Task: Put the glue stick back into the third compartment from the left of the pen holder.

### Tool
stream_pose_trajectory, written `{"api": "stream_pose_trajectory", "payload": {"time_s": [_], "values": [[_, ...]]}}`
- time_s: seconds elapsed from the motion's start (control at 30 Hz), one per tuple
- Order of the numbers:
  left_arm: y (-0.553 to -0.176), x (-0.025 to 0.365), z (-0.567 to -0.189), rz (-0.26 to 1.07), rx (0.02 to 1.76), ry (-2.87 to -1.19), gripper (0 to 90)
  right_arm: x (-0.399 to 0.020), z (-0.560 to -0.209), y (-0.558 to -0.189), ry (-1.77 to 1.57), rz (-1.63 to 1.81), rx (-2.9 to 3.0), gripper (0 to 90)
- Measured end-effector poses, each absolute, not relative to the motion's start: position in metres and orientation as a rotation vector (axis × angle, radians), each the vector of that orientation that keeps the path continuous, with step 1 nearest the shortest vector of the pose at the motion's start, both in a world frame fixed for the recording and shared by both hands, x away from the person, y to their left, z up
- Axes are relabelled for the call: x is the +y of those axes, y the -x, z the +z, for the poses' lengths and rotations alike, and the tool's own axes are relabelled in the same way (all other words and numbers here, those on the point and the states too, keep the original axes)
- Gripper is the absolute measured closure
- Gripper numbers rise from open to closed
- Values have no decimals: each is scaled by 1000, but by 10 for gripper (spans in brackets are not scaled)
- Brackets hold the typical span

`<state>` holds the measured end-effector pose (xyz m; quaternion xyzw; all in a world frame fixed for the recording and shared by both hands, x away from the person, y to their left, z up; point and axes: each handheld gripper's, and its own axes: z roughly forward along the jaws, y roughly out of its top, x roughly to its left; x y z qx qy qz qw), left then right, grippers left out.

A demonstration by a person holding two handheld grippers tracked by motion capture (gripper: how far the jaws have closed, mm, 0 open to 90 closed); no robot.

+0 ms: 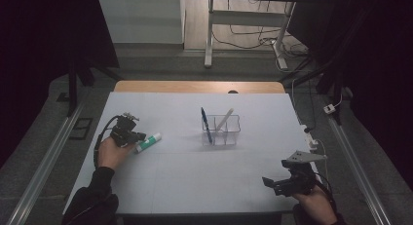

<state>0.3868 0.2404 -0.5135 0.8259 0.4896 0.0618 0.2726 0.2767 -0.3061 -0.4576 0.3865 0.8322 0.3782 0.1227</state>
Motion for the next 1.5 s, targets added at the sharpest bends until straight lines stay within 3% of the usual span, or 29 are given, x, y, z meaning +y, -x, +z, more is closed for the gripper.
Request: {"api": "stream_pose_trajectory", "payload": {"time_s": [0.4,0.47,0.67,0.9,1.03,1.27,1.5], "values": [[-373,235,-505,196,1318,-2204,874,-306,-458,-277,-1120,1110,2433,0],[-368,236,-500,218,1324,-2190,793,-307,-457,-277,-1123,1115,2431,0],[-355,230,-494,193,1257,-2179,394,-306,-458,-277,-1118,1114,2434,0],[-347,219,-503,140,1199,-2269,107,-306,-457,-277,-1117,1113,2435,0],[-348,215,-512,115,1183,-2319,0,-306,-457,-277,-1117,1113,2436,0],[-350,211,-524,119,1182,-2396,1,-306,-457,-277,-1117,1113,2438,0],[-348,208,-523,186,1175,-2473,228,-306,-457,-277,-1116,1109,2439,0]]}}
